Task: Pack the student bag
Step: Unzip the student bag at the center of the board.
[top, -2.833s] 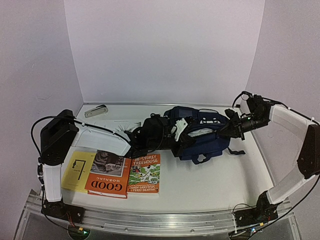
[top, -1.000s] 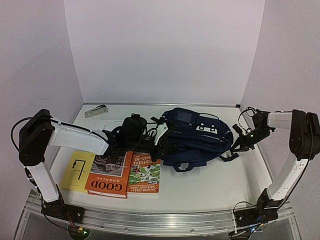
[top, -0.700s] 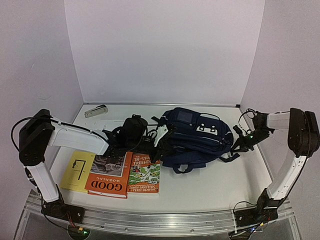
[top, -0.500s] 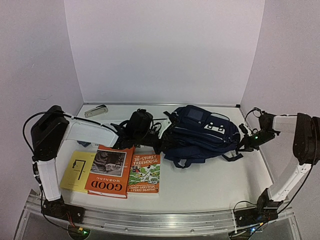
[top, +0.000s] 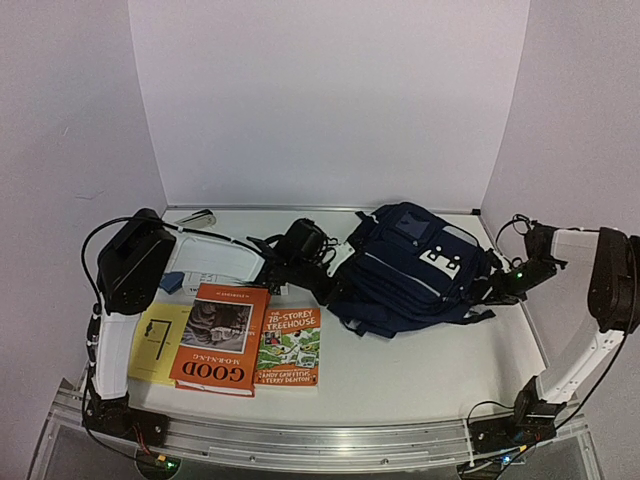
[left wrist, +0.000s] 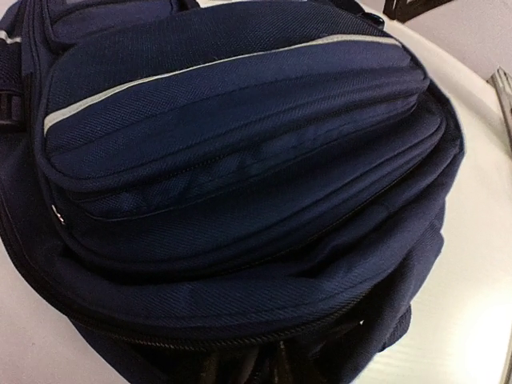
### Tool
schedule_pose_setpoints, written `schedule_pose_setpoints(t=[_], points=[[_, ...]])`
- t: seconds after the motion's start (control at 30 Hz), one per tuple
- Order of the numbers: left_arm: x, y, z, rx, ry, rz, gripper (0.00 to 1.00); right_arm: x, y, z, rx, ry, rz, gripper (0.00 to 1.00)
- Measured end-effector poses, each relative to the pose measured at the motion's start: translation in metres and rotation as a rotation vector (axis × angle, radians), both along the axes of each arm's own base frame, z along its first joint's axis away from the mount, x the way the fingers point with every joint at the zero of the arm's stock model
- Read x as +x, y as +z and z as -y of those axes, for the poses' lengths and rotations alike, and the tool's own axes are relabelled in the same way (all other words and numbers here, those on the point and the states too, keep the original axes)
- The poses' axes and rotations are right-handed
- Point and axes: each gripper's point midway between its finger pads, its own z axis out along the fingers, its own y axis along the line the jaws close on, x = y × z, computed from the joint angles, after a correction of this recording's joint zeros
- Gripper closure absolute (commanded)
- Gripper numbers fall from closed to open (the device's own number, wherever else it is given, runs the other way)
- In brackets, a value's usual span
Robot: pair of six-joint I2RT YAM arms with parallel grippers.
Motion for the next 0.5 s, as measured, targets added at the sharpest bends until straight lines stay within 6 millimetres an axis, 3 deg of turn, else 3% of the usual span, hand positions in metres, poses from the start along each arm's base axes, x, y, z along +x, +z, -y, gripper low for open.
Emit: schedule_pose_setpoints(t=[0.1,0.13,0.3,0.37,0.5], points=[[-0.001,-0.015,-0.017,0.046,0.038,-0.051,0.46,-0.006,0.013,-0.003,-0.006,0.031,0.008,0.36],[-0.003,-0.016,-0.022,0.05,0.044,-0.064,0.35,-0.006,0.02,-0.004,-0.009,0.037,0.017,0.34],[-0.013,0.011,-0.038,0.007,0.106,-0.127,0.06,-0.003,0.057,-0.017,-0.029,0.09,0.1,0.27],[-0.015,0.028,-0.044,-0.016,0.144,-0.138,0.01,-0.003,0.07,-0.03,-0.026,0.117,0.125,0.21],[-0.019,0.053,-0.06,-0.062,0.25,-0.184,0.0,-0.009,0.09,-0.072,0.005,0.209,0.157,0.19]])
